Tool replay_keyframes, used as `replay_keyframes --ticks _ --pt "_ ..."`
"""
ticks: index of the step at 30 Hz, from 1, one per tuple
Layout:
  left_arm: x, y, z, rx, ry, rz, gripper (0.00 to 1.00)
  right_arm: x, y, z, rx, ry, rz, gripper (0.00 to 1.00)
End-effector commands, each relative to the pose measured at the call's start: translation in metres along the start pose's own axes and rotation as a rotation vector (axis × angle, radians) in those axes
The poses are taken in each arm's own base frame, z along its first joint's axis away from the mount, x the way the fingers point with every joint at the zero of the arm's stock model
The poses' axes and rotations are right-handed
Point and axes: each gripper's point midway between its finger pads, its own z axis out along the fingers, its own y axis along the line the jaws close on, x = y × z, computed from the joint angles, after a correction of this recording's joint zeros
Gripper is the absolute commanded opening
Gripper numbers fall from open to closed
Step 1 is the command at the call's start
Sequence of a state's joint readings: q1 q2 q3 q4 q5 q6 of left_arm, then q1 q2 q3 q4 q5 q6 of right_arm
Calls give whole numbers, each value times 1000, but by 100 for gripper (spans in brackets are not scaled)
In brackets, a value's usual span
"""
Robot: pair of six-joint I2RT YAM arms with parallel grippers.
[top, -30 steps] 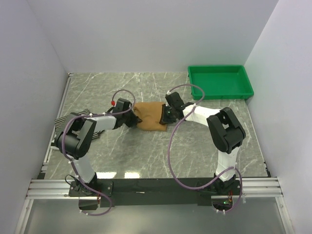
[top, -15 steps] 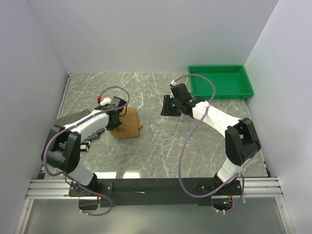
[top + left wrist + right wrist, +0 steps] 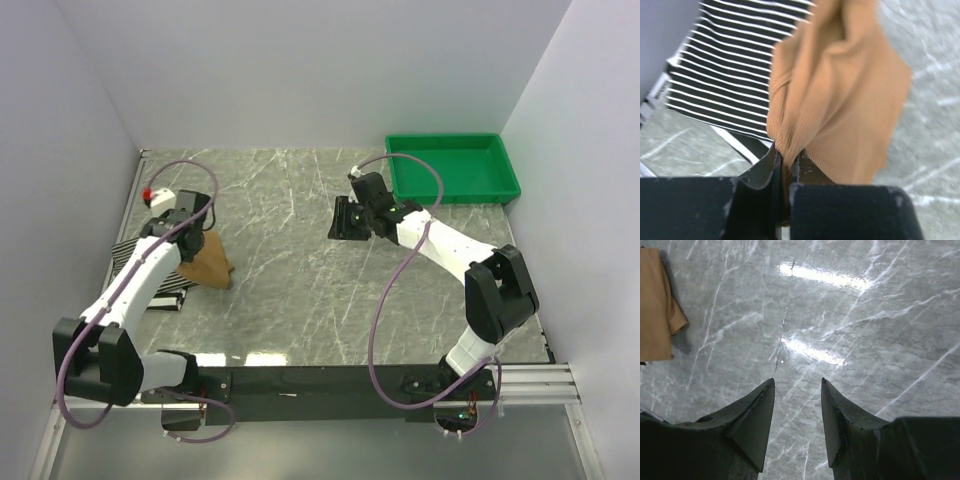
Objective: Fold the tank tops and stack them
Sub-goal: Neatly place the folded tank top to the corner
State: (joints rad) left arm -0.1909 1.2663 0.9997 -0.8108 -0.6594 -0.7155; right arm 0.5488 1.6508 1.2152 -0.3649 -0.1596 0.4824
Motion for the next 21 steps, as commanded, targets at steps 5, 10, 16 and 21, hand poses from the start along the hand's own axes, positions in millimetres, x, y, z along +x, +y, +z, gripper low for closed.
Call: replay_keyframes --ticks 5,10,16,21 --pt "-45 40 -8 -27 -98 -124 0 -1 16 -5 -42 -30 -14 49" --pt "-34 61 15 -64 -58 -189 1 7 16 1 -38 -12 -16 48" --pt "-21 86 45 -112 25 -313 1 16 16 4 -33 6 -30 48" --pt "-20 94 56 -137 60 -404 54 18 13 3 -26 5 -31 49"
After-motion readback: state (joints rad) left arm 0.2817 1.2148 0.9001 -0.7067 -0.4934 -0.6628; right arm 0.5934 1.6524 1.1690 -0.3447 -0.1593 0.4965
